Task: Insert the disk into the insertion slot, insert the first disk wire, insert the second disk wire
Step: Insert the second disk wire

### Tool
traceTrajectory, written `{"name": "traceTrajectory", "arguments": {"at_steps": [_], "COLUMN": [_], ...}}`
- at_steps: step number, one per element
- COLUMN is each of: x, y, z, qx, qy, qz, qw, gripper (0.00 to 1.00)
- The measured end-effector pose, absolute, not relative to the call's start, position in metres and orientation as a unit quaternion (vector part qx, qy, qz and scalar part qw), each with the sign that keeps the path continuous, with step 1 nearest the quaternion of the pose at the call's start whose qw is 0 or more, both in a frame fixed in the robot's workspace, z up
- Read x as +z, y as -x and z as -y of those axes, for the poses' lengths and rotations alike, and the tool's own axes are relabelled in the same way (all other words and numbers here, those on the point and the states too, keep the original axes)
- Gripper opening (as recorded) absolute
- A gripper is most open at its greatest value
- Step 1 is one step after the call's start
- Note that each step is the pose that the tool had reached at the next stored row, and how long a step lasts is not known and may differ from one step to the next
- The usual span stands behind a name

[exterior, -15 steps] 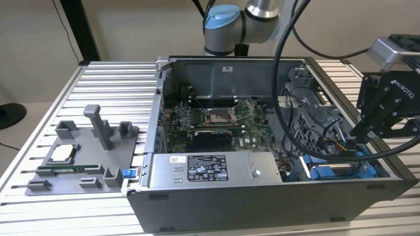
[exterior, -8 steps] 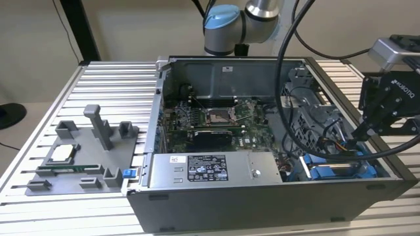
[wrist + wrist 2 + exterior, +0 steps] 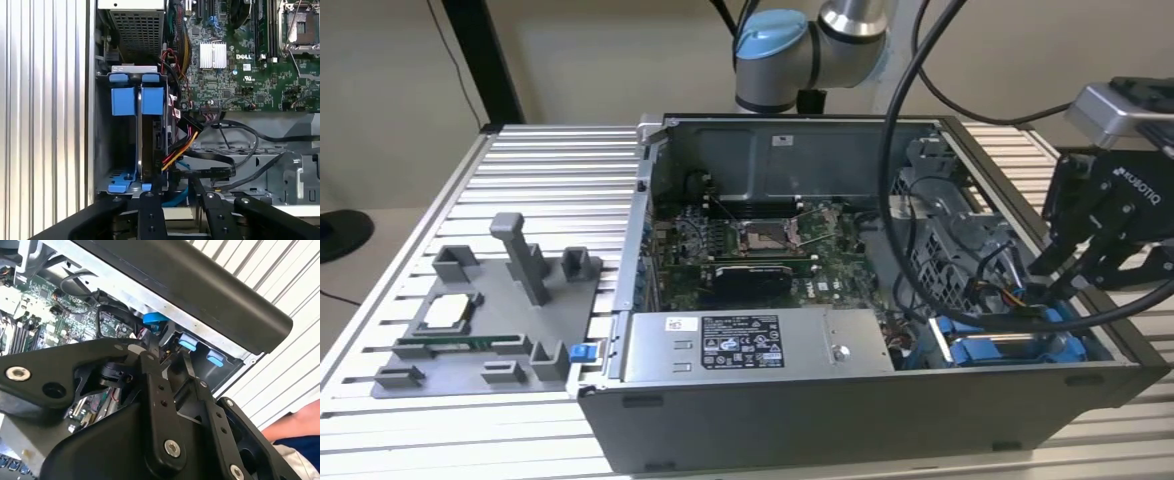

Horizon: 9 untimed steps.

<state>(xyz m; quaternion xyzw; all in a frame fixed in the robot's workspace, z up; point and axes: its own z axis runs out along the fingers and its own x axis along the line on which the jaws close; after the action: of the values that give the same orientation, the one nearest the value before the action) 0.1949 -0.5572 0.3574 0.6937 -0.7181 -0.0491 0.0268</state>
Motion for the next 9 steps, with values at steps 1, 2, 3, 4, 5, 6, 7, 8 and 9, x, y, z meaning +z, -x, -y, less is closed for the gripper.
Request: {"name": "traceTrajectory", "arguments": {"at_steps": [1,2,3,4,5,6,7,8,9], "x": [0.3566,0.3559,0.3549,0.354,0.3532,0.3524,0.3518,0.3517,0.3518], "y": [-0.1948,-0.1948,-0.1947,-0.1947,-0.1944,-0.194,-0.1934,-0.1929,-0.1927], "z": [0.5573,0.5573,0.5573,0.5573,0.5572,0.5572,0.557,0.5563,0.5552], "qx": [-0.048,-0.048,-0.047,-0.046,-0.045,-0.045,-0.045,-0.045,-0.045], "qy": [-0.694,-0.694,-0.694,-0.694,-0.694,-0.694,-0.694,-0.694,-0.694], "qz": [0.718,0.718,0.718,0.718,0.718,0.718,0.718,0.718,0.718], "qw": [0.028,0.029,0.03,0.031,0.032,0.032,0.033,0.033,0.033], "gripper": [1.0,1.0,1.0,1.0,1.0,1.0,1.0,1.0,1.0]}}
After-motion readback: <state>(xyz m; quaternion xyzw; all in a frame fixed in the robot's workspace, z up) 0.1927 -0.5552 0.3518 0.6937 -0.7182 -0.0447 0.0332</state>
